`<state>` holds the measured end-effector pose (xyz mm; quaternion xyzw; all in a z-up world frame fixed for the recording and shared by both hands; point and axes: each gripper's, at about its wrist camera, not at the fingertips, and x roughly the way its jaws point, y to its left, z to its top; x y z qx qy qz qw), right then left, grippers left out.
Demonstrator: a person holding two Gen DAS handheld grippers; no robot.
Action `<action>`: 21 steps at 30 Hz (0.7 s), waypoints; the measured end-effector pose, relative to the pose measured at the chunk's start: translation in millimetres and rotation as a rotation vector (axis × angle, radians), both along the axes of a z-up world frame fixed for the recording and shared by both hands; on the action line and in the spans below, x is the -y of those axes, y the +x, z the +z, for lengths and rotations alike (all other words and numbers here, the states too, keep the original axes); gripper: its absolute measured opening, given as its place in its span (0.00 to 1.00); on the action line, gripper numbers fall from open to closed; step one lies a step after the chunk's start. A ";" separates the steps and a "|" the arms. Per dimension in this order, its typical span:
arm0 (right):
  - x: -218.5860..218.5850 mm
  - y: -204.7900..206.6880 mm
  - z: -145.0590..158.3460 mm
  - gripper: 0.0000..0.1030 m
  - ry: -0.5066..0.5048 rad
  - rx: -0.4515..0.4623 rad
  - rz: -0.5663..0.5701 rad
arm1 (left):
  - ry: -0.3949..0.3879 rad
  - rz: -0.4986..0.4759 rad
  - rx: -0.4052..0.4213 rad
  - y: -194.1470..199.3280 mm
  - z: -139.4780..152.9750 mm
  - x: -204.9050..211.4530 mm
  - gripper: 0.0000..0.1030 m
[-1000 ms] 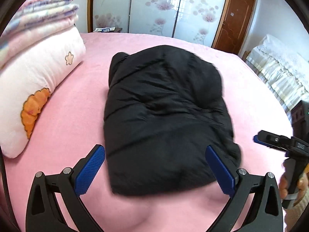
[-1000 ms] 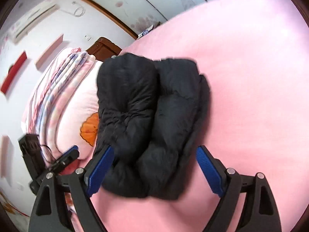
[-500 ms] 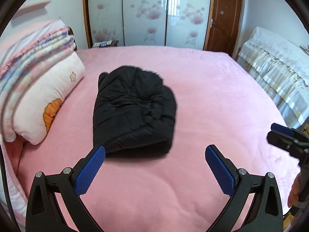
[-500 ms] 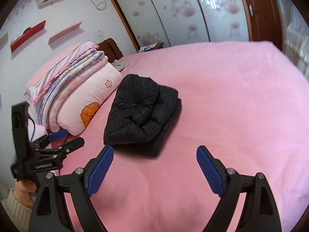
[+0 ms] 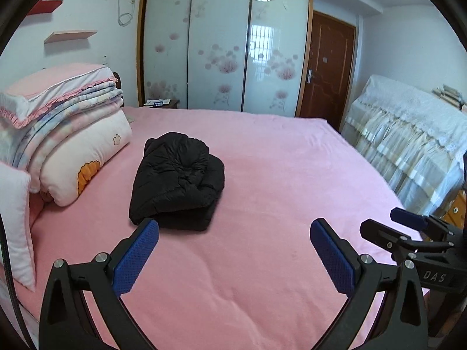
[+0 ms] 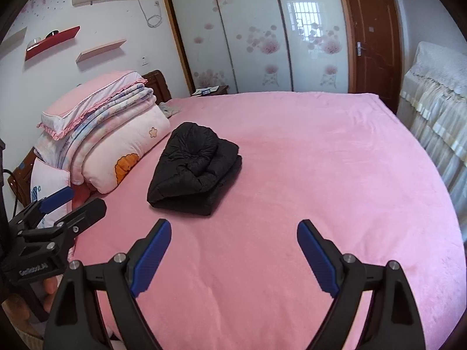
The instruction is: Fold large clothes
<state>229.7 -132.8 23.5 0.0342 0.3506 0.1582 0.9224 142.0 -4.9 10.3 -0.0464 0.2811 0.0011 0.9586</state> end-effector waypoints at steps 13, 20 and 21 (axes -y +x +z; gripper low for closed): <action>50.5 -109.9 9.2 0.92 -0.084 0.121 -0.163 | -0.020 0.037 0.005 -79.0 -5.2 62.4 1.00; 65.2 -128.1 11.5 0.93 -0.085 0.120 -0.199 | -0.016 0.062 -0.016 -90.1 -5.3 77.3 1.00; 66.7 -129.6 12.2 0.93 -0.088 0.127 -0.204 | -0.013 0.060 -0.019 -91.1 -5.5 79.3 1.00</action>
